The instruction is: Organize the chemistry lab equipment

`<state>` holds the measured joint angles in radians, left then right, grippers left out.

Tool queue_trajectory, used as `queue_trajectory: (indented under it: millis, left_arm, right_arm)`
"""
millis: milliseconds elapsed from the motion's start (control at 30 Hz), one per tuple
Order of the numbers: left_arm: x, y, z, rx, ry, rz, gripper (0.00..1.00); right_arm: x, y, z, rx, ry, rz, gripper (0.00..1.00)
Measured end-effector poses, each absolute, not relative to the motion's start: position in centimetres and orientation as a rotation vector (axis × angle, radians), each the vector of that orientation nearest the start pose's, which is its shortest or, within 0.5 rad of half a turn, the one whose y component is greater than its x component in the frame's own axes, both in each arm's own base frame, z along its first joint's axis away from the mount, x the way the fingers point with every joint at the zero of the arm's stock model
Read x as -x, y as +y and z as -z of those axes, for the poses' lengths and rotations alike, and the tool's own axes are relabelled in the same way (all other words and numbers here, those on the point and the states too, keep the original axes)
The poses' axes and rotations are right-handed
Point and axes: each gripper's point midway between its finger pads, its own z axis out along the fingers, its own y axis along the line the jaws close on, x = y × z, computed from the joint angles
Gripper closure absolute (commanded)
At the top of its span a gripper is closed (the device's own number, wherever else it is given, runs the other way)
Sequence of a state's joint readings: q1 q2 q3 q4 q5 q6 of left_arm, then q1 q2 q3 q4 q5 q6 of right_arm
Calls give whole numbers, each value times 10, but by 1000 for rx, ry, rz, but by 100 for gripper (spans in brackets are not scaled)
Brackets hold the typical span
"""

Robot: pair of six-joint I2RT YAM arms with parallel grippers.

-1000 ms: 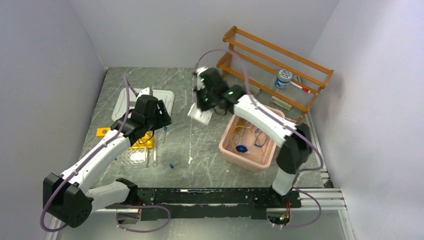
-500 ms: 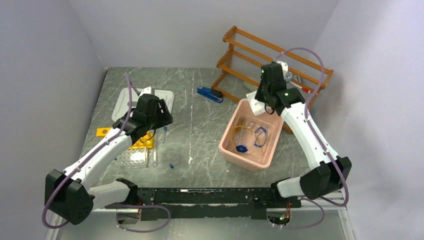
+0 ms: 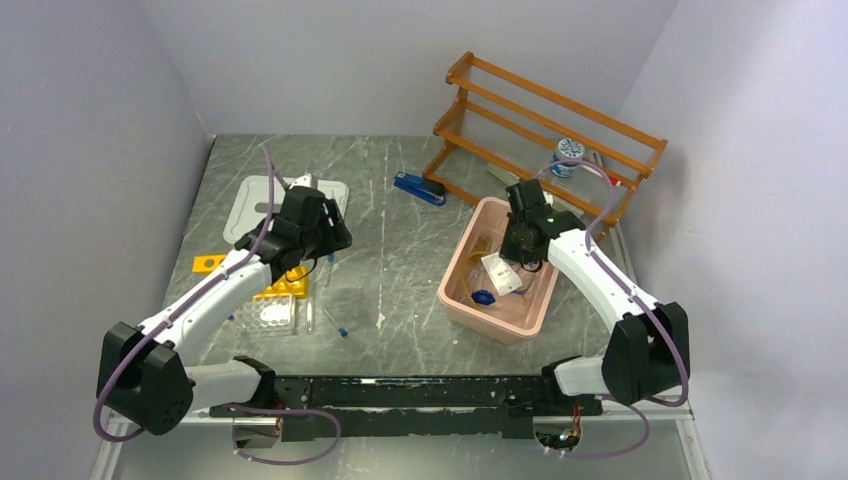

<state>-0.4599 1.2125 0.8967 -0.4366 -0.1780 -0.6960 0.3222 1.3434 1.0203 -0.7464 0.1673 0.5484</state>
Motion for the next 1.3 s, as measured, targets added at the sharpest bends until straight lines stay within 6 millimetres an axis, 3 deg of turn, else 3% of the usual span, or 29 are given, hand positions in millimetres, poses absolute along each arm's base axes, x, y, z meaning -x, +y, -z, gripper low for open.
queue_trajectory:
  millis: [200,300,367,433,633,833,967,1067,1167,1233,1300]
  left_arm:
    - [-308,-150,-142,366,2325,388,32]
    - [-308,-151,-141,367,2331,395,31]
    - [-308,-152,-141,365,2333,400,30]
    - [-307,-152,-141,364,2334,401,29]
    - [-305,-149,-139,349,2352,371,18]
    - [-294,-122,-131,331,2385,192,12]
    - [-287,-111,-134,322,2384,134,11]
    - [-282,-107,-135,323,2392,125,12]
    - [-275,-105,-127,340,2416,114,22]
    - [-267,-102,-115,350,2451,99,34]
    - [-260,-100,-104,360,2485,81,38]
  right_arm:
    - [-286,103,-98,-298,2657,-146,98]
    - [-281,108,-90,-270,2701,-170,72]
    - [-279,112,-88,-255,2721,-187,62]
    - [-278,114,-90,-241,2736,-196,59]
    - [-303,122,-135,-183,2635,-242,57]
    - [-323,136,-188,-102,2462,-340,56]
    - [-322,164,-202,16,2400,-415,56]
    - [-315,202,-208,167,2368,-462,56]
    - [-306,243,-213,295,2327,-531,57]
    - [-302,260,-213,340,2313,-570,58]
    - [-302,271,-211,356,2306,-597,60]
